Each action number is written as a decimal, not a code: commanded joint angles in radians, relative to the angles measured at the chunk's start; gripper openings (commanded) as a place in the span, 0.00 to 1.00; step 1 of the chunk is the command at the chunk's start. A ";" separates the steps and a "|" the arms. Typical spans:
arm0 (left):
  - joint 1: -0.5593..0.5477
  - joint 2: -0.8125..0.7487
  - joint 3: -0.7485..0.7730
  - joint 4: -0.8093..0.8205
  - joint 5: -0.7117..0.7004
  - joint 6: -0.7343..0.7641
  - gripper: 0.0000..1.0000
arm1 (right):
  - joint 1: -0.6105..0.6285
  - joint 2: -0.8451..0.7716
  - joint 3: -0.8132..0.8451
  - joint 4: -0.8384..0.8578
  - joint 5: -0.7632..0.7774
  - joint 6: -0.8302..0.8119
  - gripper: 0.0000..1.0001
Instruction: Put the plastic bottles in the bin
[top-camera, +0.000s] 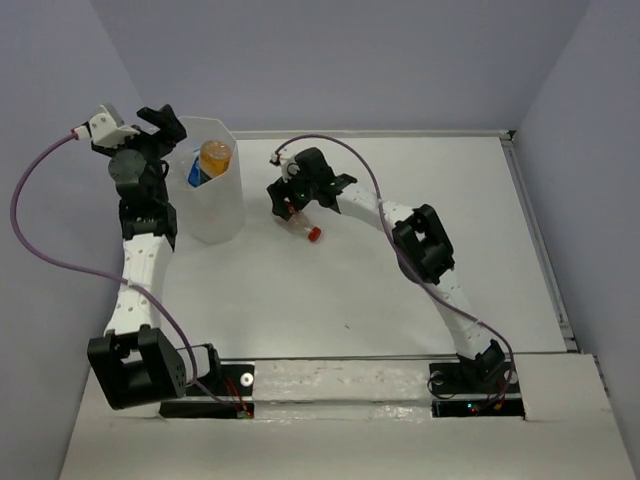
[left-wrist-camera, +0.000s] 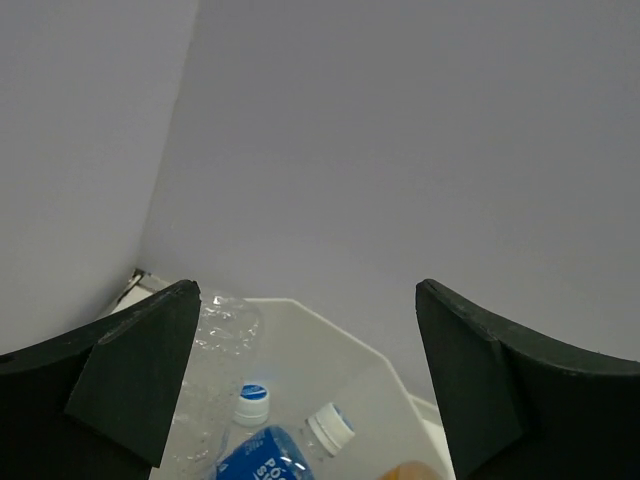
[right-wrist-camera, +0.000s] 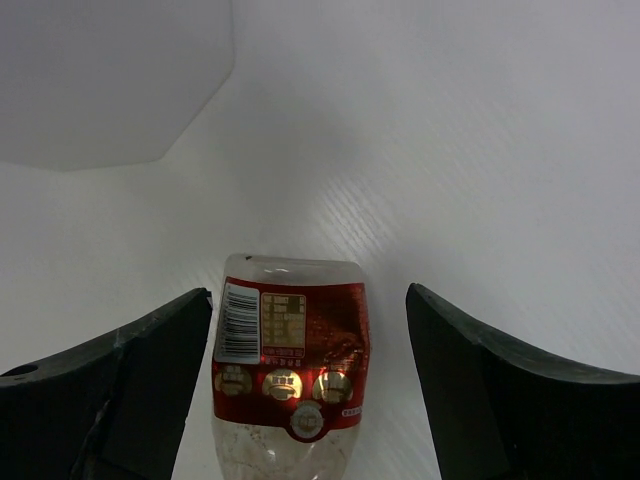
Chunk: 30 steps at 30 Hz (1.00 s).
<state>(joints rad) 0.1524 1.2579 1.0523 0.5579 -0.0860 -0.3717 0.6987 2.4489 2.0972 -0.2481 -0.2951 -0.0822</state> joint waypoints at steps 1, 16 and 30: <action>0.003 -0.146 -0.037 0.089 -0.001 -0.082 0.99 | 0.025 0.028 0.064 -0.016 0.024 -0.005 0.82; -0.054 -0.595 -0.123 -0.305 0.306 -0.202 0.99 | 0.025 -0.119 -0.104 0.025 0.085 0.030 0.20; -0.316 -0.857 -0.107 -0.778 0.459 0.094 0.99 | 0.025 -0.626 -0.338 0.236 0.166 0.147 0.00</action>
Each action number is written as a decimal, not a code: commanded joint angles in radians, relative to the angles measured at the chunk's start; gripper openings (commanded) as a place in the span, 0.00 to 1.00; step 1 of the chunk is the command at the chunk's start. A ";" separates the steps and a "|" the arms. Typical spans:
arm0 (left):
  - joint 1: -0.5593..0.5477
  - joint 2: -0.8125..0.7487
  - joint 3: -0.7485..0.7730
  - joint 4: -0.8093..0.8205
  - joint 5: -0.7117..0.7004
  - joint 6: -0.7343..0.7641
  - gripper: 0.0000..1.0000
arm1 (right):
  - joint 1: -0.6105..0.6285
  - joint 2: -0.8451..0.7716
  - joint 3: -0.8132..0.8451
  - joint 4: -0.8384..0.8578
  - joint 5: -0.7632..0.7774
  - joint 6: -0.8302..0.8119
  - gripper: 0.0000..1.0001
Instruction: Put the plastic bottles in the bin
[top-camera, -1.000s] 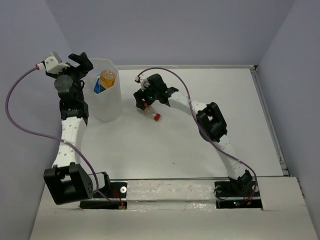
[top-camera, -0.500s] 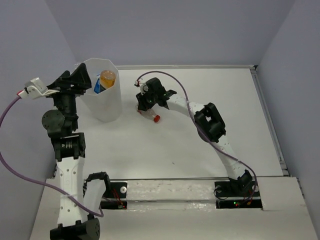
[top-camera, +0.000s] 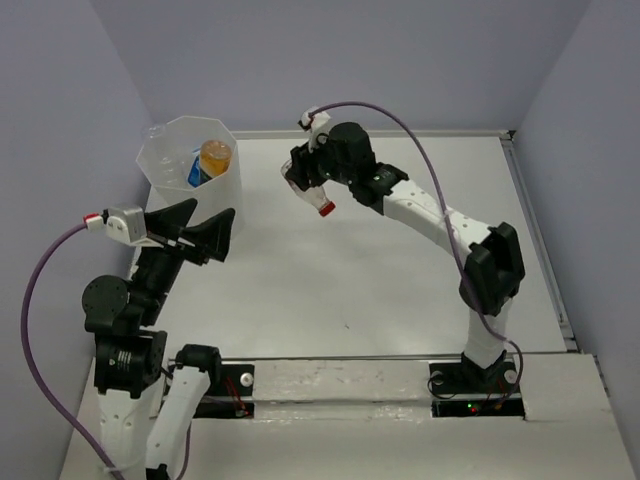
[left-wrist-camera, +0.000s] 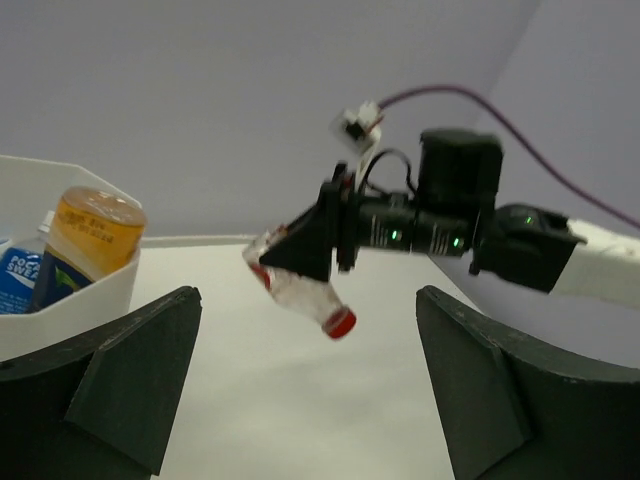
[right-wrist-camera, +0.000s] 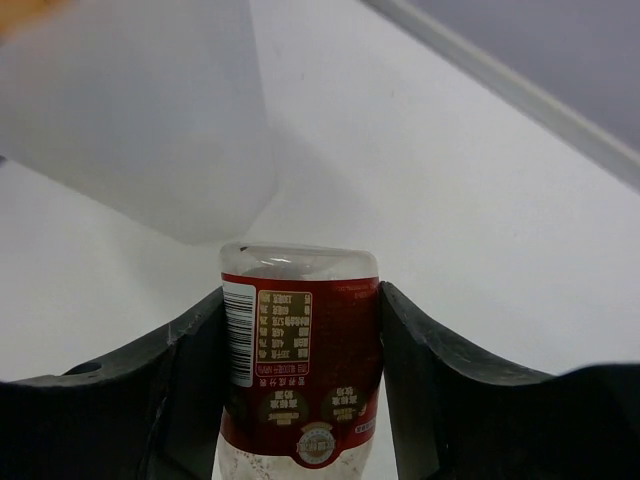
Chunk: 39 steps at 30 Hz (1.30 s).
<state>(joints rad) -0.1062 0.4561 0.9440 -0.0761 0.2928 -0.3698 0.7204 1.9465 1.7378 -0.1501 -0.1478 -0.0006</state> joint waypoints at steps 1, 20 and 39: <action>-0.072 -0.063 0.001 -0.169 0.069 0.095 0.99 | 0.004 -0.130 0.040 0.171 0.013 0.076 0.00; -0.240 -0.057 -0.249 -0.358 -0.267 -0.133 0.99 | 0.057 0.601 0.997 0.935 0.284 0.454 0.00; -0.196 -0.057 -0.244 -0.337 -0.199 -0.100 0.99 | 0.128 0.778 1.011 0.989 0.386 0.518 0.00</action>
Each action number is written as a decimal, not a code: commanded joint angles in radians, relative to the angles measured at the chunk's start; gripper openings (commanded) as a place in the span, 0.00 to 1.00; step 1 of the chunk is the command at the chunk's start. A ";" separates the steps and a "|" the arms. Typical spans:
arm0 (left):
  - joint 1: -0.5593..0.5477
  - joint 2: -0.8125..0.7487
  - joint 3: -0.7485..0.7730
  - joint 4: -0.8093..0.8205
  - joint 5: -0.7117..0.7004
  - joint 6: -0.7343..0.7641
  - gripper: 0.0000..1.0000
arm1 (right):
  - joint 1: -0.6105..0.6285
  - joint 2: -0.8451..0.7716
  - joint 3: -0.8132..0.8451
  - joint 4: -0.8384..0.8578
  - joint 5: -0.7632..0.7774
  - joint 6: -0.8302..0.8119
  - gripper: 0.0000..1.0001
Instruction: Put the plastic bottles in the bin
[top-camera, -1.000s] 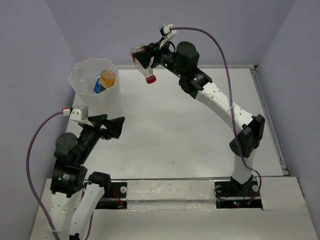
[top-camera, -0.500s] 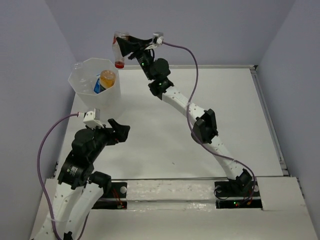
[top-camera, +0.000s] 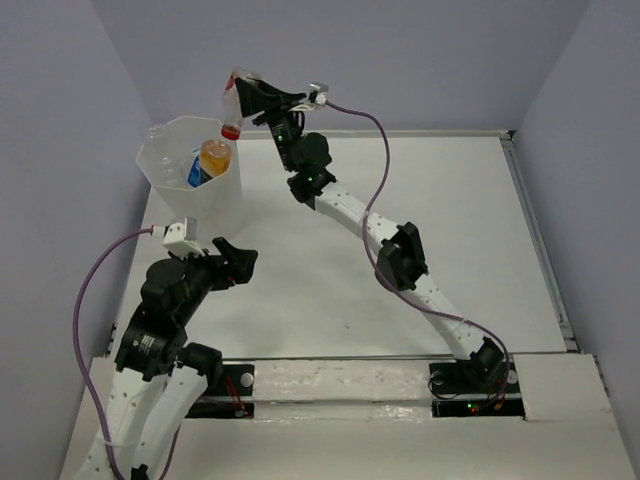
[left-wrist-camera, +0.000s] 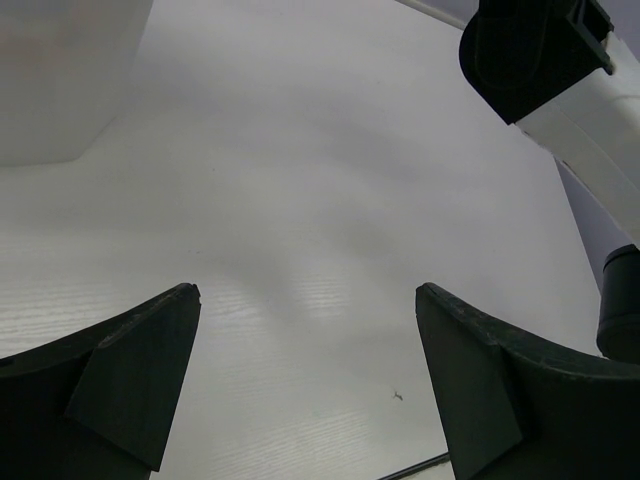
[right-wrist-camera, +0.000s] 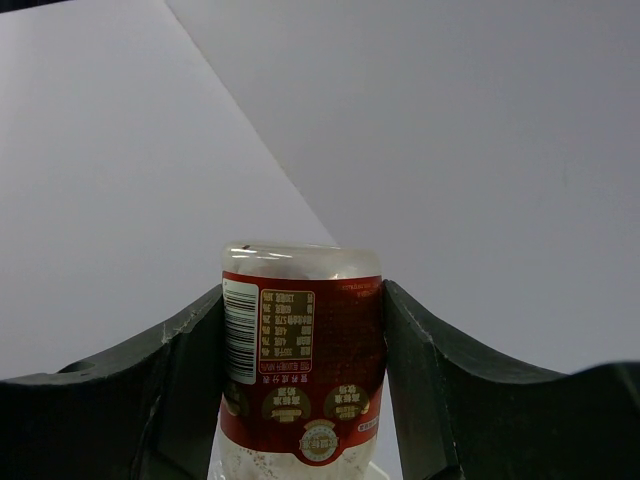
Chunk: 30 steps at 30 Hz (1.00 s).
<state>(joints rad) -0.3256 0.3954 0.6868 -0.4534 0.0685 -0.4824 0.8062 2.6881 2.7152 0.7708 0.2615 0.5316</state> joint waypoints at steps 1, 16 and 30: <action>0.026 0.005 0.011 0.041 0.027 0.013 0.99 | 0.056 0.038 0.032 0.068 -0.028 -0.031 0.00; 0.057 -0.003 0.013 0.041 0.034 0.016 0.99 | 0.096 0.065 -0.009 0.078 -0.114 -0.192 0.03; 0.077 -0.007 0.060 0.073 -0.033 0.011 0.99 | 0.105 -0.122 -0.245 -0.044 -0.340 -0.349 0.98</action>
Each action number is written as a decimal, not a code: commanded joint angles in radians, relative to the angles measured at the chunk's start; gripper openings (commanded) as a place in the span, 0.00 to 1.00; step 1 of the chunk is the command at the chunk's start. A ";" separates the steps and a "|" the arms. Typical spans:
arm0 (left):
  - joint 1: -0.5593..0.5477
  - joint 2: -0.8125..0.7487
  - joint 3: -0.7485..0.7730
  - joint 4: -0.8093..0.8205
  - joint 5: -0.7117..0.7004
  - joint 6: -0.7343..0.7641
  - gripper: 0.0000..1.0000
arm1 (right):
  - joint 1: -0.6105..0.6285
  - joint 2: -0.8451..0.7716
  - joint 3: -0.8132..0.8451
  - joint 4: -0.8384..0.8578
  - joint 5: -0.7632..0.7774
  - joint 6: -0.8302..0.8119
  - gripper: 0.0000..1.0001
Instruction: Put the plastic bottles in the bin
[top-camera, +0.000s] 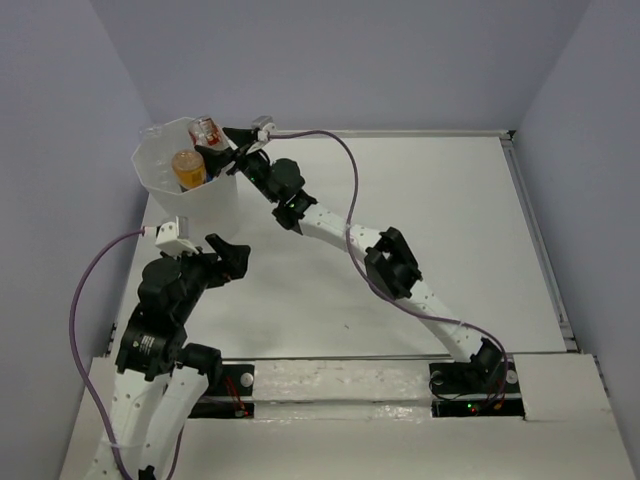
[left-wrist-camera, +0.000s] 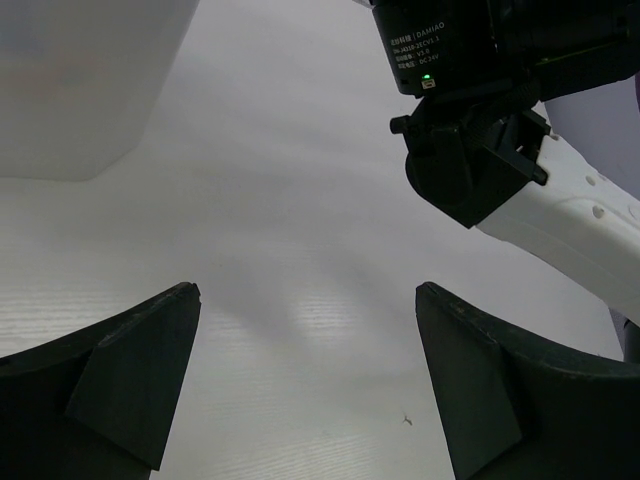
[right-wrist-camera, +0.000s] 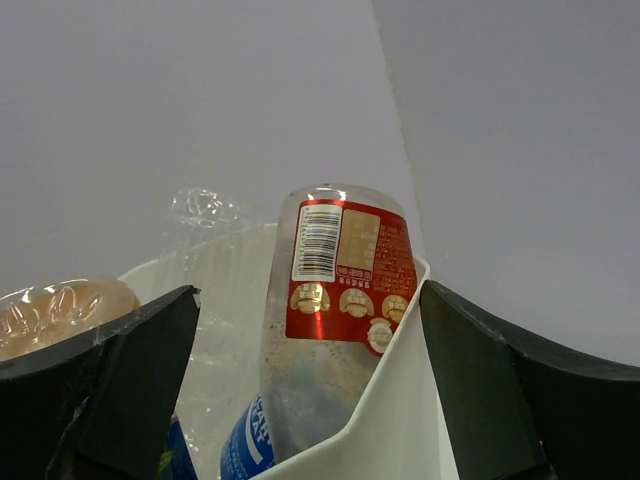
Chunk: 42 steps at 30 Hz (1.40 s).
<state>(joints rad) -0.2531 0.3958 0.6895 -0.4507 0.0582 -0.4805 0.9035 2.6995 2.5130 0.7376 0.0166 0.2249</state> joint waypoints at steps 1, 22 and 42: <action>0.005 -0.006 0.079 0.081 -0.029 0.016 0.99 | 0.008 -0.171 -0.068 -0.018 -0.107 -0.042 1.00; 0.003 -0.009 0.265 0.349 -0.081 0.056 0.99 | -0.120 -0.926 -0.961 -0.043 -0.288 0.168 0.77; 0.002 0.090 0.006 0.676 0.334 -0.063 0.99 | -0.143 -1.963 -2.031 -0.529 0.241 0.106 0.90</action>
<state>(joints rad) -0.2535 0.4892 0.7265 0.1349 0.3138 -0.5377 0.7597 0.8234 0.5262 0.3138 0.1375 0.3462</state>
